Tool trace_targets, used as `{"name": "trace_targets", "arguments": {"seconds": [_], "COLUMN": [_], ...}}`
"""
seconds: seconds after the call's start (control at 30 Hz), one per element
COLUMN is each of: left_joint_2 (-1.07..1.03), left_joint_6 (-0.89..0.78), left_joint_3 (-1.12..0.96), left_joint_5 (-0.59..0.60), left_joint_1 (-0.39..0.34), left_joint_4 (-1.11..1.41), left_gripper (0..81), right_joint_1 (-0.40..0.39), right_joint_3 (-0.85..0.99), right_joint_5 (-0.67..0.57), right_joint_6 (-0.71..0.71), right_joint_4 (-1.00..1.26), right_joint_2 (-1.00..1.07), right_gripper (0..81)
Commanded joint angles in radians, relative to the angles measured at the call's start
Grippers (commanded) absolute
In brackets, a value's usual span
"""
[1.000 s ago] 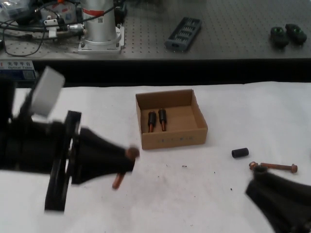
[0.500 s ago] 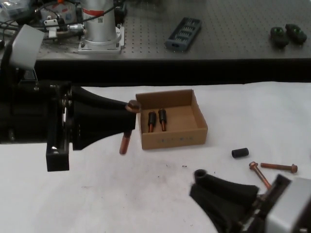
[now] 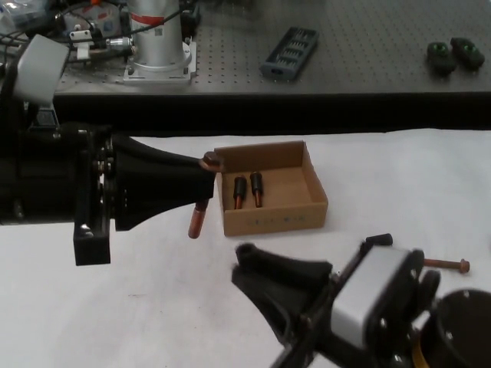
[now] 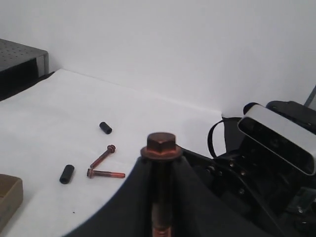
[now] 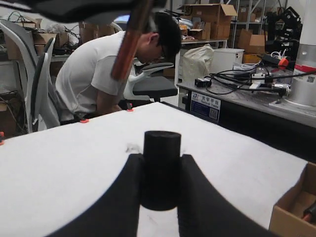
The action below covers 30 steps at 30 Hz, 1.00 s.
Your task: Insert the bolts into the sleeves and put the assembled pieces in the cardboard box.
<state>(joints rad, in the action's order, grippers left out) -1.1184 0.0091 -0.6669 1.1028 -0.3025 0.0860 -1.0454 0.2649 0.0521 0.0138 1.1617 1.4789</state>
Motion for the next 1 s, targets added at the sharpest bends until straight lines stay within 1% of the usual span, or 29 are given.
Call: {"name": "trace_targets", "arguments": {"seconds": [0.0, 0.2, 0.37, 0.4, 0.47, 0.57, 0.63, 0.7, 0.77, 0.97], "left_joint_2": [0.012, 0.012, 0.012, 0.012, 0.012, 0.012, 0.012, 0.015, 0.015, 0.015], "left_joint_6": [-0.051, -0.066, -0.115, -0.133, -0.226, -0.394, -0.448, -0.485, -0.509, -0.564], "left_joint_3": [-0.006, -0.006, 0.002, 0.012, 0.061, 0.166, 0.224, 0.262, 0.274, 0.274], "left_joint_5": [0.000, 0.012, 0.019, 0.012, -0.019, -0.114, -0.158, -0.176, -0.179, -0.174], "left_joint_1": [-0.003, -0.003, -0.029, -0.035, -0.043, -0.044, -0.044, -0.044, -0.044, -0.047], "left_joint_4": [0.027, 0.098, 0.210, 0.262, 0.422, 0.708, 0.871, 0.990, 1.029, 1.030], "left_gripper": [0.7, 0.7, 0.7, 0.7, 0.7, 0.7, 0.7, 0.7, 0.7, 0.7], "right_joint_1": [0.021, 0.034, 0.034, 0.034, 0.034, 0.034, 0.034, 0.034, 0.034, 0.034], "right_joint_3": [0.043, 0.055, 0.058, 0.058, 0.058, 0.058, 0.058, 0.058, 0.058, 0.058], "right_joint_5": [-0.052, -0.131, -0.160, -0.160, -0.174, -0.183, -0.183, -0.183, -0.186, -0.223], "right_joint_6": [-0.014, 0.001, 0.000, 0.000, 0.000, 0.021, 0.038, 0.039, 0.062, 0.098], "right_joint_4": [0.005, 0.004, 0.013, 0.017, 0.032, 0.067, 0.080, 0.080, 0.080, 0.080], "right_joint_2": [0.002, 0.002, 0.002, 0.002, 0.002, 0.002, 0.002, 0.002, 0.002, 0.002], "right_gripper": [6.6, 6.6, 6.6, 6.6, 6.6, 6.6, 6.6, 6.6, 6.6, 6.6]}}
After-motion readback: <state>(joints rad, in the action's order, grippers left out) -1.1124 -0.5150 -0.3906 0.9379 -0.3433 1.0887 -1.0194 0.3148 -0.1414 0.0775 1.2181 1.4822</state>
